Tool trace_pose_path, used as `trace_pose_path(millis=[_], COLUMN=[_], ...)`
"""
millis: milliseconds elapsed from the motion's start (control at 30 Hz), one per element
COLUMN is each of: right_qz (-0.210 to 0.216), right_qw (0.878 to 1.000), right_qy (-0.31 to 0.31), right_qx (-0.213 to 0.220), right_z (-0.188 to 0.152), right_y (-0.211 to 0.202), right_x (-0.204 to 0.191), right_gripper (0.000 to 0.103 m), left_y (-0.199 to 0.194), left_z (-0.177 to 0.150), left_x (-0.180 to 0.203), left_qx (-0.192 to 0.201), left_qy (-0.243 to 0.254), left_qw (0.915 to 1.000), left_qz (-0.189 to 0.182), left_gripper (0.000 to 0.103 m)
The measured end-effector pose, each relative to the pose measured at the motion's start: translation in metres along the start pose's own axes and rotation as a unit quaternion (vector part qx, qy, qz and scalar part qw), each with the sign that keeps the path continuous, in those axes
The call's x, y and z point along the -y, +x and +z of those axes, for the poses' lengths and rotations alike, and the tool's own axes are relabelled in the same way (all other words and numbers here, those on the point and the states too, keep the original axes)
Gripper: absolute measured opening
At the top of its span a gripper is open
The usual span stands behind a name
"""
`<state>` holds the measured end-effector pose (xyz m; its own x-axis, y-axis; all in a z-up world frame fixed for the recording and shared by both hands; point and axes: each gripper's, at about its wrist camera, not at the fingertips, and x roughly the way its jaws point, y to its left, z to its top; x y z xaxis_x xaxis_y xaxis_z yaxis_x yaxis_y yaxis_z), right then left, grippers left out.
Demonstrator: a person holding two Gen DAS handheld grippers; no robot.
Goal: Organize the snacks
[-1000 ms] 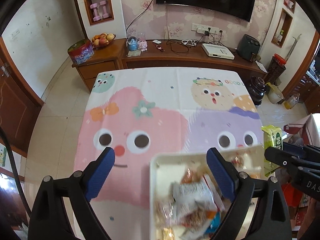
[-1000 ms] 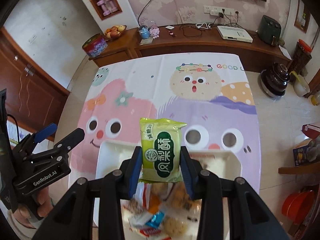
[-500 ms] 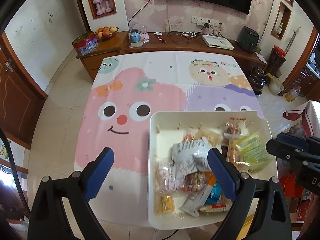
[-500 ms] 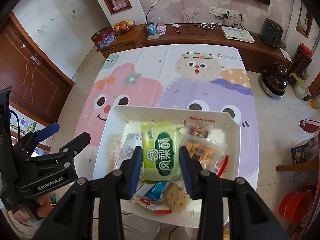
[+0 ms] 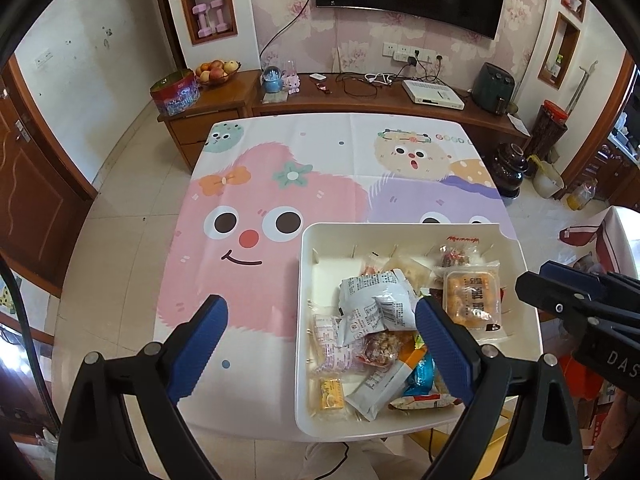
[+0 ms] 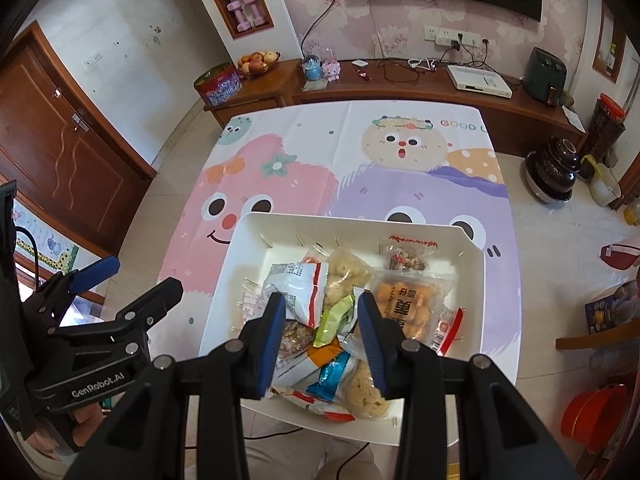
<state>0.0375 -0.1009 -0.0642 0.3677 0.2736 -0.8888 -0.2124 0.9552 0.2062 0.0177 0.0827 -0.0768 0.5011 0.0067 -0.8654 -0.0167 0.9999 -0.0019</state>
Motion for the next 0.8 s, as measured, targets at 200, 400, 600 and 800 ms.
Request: trace_pose_path(millis=[200, 400, 600, 800], right_qz=[-0.007, -0.017, -0.026, -0.026], right_qw=[1.0, 0.998, 0.996, 0.996], right_qy=[0.008, 0.018, 0.018, 0.018], right_qx=[0.027, 0.065, 0.085, 0.084], right_z=[-0.004, -0.011, -0.014, -0.016], right_y=[-0.019, -0.043, -0.055, -0.056], right_x=[-0.003, -0.006, -0.008, -0.007], right_gripper=[0.038, 0.038, 0.038, 0.038], left_y=[-0.013, -0.027, -0.035, -0.037], left_z=[-0.004, -0.008, -0.006, -0.007], left_x=[0.004, 0.012, 0.013, 0.018], left_qx=[0.003, 0.017, 0.033, 0.034], left_qy=[0.0, 0.002, -0.004, 0.001], left_qw=[1.0, 0.9998, 0.9993, 0.9993], left_qz=[-0.008, 0.002, 0.014, 0.015], left_gripper=[0.094, 0.094, 0.094, 0.094])
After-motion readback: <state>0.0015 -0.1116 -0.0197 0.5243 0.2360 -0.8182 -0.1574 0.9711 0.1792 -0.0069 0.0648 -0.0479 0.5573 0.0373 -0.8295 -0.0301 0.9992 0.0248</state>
